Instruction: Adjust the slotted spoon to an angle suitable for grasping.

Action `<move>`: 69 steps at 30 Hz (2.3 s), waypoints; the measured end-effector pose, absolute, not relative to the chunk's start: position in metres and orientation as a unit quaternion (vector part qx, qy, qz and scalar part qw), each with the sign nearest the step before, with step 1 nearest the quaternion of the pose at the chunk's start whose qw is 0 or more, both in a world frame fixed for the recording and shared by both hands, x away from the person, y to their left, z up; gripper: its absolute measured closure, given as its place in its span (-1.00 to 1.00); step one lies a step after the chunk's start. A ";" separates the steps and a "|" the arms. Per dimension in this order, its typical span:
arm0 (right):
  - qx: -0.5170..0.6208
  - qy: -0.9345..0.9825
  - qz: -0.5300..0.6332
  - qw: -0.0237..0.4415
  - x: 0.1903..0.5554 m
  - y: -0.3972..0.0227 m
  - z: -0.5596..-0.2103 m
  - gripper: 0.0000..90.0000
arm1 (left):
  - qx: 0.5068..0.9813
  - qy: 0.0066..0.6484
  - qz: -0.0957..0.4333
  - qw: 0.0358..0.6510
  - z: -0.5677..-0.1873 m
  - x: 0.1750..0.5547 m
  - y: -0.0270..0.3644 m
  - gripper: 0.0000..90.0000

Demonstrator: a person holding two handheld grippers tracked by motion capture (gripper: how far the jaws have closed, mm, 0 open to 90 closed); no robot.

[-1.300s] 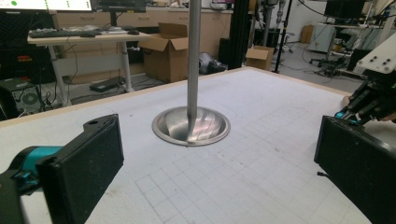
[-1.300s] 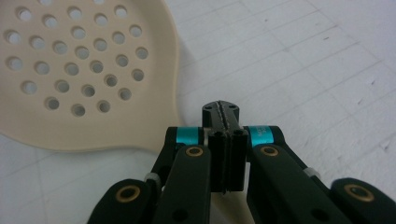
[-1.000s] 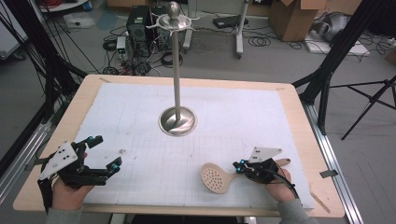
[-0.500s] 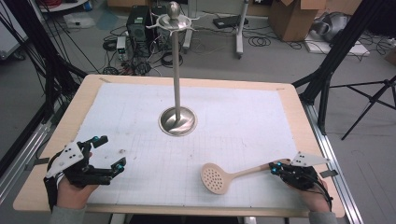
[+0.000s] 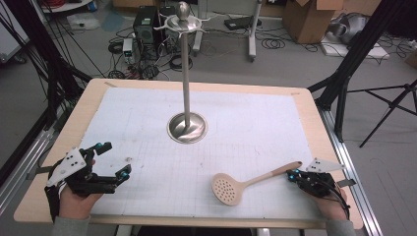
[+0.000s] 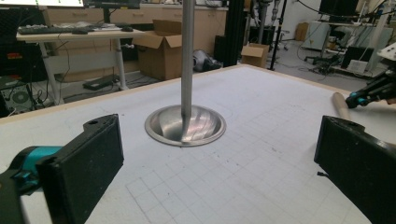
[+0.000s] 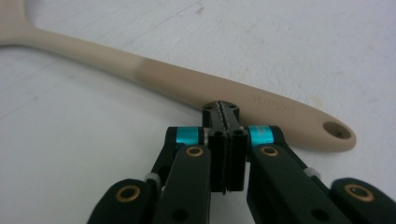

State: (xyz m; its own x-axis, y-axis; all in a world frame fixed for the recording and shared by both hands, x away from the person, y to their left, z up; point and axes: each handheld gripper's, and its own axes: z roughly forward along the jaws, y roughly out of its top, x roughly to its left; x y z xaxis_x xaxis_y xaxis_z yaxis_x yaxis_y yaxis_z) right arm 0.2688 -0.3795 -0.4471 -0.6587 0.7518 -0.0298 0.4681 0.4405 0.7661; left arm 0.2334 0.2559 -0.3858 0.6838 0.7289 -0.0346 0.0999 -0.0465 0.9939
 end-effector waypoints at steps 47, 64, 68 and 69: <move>0.302 0.841 0.428 0.135 0.347 -0.255 -0.426 1.00 | 0.672 0.319 0.266 0.613 -0.387 0.221 0.270 -0.96; 0.245 0.886 0.383 0.089 0.302 -0.221 -0.439 1.00 | 0.671 0.317 0.267 0.615 -0.385 0.223 0.270 -0.96; 0.237 0.888 0.385 0.084 0.299 -0.232 -0.439 1.00 | 0.672 0.314 0.266 0.615 -0.385 0.223 0.269 -0.96; 0.236 0.888 0.386 0.082 0.299 -0.235 -0.439 1.00 | 0.673 0.314 0.266 0.615 -0.385 0.223 0.269 -0.96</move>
